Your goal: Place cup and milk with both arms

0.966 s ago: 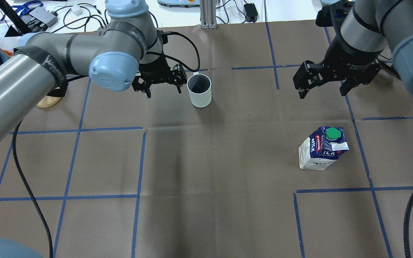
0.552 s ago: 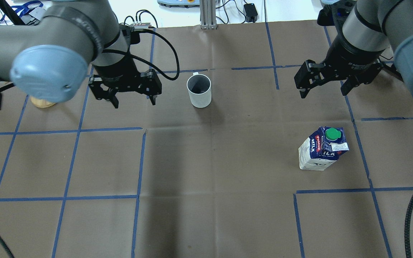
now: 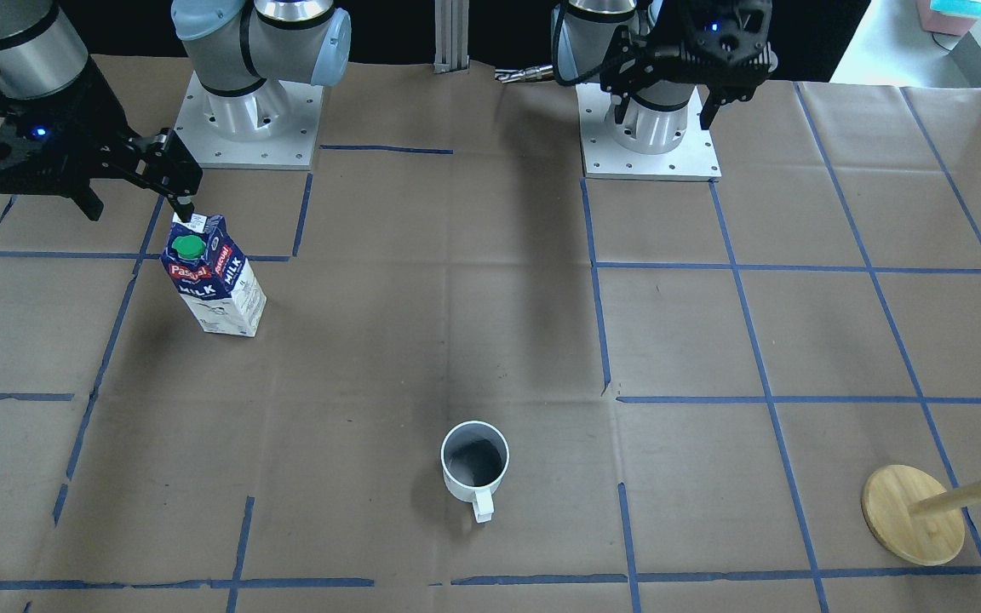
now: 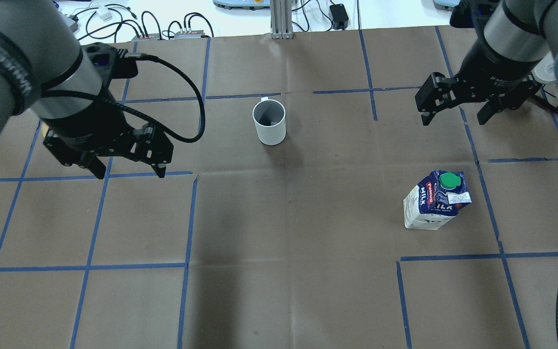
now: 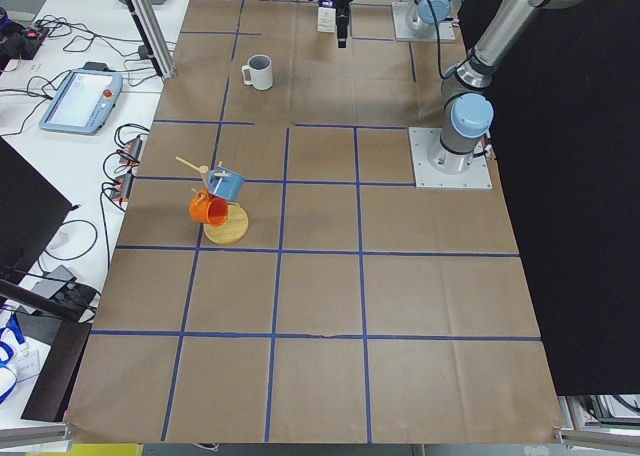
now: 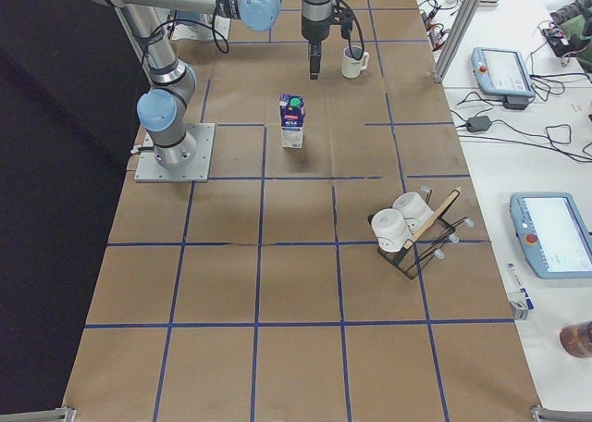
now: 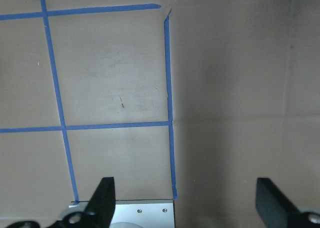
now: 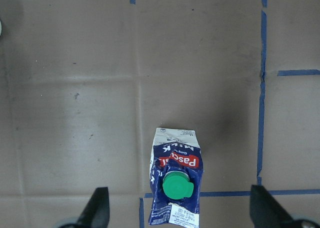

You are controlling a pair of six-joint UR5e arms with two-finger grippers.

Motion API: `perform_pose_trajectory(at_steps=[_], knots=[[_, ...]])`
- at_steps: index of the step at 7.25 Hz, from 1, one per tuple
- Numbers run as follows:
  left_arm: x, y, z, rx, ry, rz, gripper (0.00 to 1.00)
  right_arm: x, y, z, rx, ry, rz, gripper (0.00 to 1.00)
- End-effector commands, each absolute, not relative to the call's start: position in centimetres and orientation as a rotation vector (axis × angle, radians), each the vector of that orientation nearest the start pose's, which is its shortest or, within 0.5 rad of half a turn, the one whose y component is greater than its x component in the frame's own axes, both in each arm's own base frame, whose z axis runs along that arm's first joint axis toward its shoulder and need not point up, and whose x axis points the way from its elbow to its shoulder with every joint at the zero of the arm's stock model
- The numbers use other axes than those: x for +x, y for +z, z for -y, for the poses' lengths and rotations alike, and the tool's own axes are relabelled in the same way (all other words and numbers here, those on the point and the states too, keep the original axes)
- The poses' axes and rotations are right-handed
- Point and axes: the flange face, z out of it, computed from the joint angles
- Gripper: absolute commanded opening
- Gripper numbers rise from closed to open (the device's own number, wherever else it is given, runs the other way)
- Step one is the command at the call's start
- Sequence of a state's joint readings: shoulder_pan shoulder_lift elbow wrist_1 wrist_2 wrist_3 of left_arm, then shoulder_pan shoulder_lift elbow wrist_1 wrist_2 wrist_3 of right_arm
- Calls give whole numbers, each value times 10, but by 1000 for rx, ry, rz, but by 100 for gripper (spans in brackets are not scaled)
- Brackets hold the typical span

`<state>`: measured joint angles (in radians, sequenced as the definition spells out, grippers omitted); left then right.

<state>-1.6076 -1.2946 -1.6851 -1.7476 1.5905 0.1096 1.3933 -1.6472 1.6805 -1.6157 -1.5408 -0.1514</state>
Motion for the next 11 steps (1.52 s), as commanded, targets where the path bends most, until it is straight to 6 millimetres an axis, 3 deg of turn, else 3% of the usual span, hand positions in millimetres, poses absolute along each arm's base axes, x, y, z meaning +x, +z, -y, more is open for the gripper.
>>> perform_pose_trajectory(at_steps=[1, 3, 4, 6, 7, 9, 11], knots=[[-144, 524, 346, 271, 36, -3122, 100, 47, 451, 470, 29, 46, -3108, 100], [-144, 514, 346, 271, 70, -3119, 100, 49, 397, 465, 81, -41, -3120, 100], [-142, 518, 346, 260, 54, -3121, 100, 49, 372, 459, 86, -41, -3124, 100], [-145, 515, 343, 265, 59, -3141, 100, 52, 340, 447, 136, -21, -3120, 100], [-146, 503, 349, 263, 107, -3145, 100, 53, 328, 442, 153, 1, -3113, 100], [-142, 509, 341, 241, 76, -3145, 100, 54, 310, 432, 132, 45, -3115, 100], [-140, 511, 337, 232, 64, -3146, 100, 55, 308, 430, 139, 60, -3114, 97]])
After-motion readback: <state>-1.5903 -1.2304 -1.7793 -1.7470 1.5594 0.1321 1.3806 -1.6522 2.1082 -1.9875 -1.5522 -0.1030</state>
